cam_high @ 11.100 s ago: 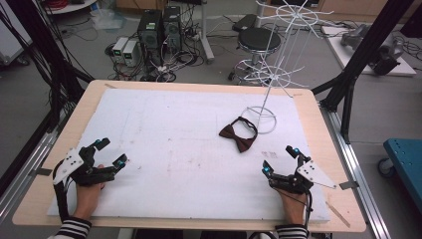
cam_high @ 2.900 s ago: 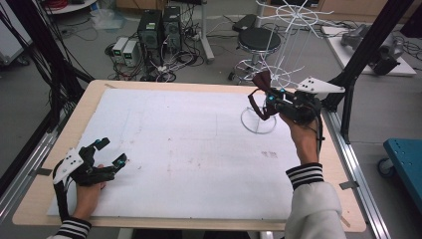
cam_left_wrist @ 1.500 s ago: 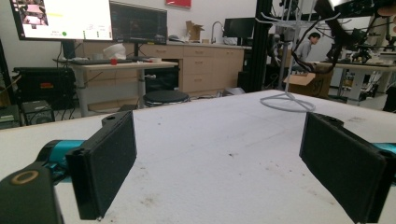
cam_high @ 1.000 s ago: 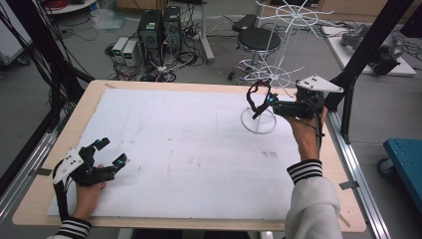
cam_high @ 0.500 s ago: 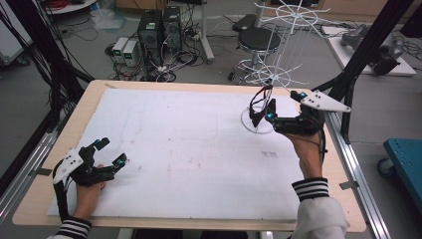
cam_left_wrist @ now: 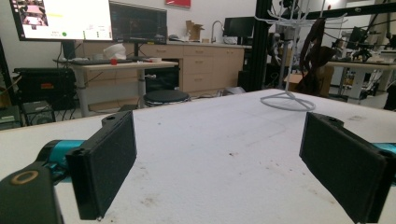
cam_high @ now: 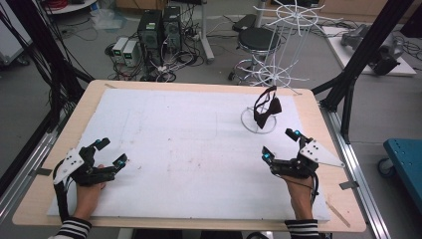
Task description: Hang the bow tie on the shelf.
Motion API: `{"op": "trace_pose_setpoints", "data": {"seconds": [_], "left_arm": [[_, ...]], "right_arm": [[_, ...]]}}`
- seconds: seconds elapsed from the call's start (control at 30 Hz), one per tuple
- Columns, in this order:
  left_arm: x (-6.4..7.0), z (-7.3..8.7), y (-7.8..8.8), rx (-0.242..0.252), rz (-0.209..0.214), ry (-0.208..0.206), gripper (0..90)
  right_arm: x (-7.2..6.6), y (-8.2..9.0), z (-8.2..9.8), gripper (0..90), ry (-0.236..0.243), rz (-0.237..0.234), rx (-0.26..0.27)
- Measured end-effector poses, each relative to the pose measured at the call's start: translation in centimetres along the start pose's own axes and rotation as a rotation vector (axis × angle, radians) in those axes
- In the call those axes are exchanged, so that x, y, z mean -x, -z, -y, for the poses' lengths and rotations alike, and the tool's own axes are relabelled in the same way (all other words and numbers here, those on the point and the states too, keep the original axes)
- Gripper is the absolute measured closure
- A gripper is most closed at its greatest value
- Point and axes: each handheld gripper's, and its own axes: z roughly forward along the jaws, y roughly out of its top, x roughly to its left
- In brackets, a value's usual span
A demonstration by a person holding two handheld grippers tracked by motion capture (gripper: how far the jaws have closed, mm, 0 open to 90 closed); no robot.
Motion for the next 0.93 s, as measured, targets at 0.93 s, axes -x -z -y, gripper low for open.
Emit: {"op": "trace_pose_setpoints", "data": {"seconds": [0.93], "left_arm": [[0.1, 0.0, 0.0, -0.003, 0.001, -0.011, 11.4]], "right_arm": [[-1.4, 0.9, 6.2, 0.7, 0.002, 0.050, 0.004]]}}
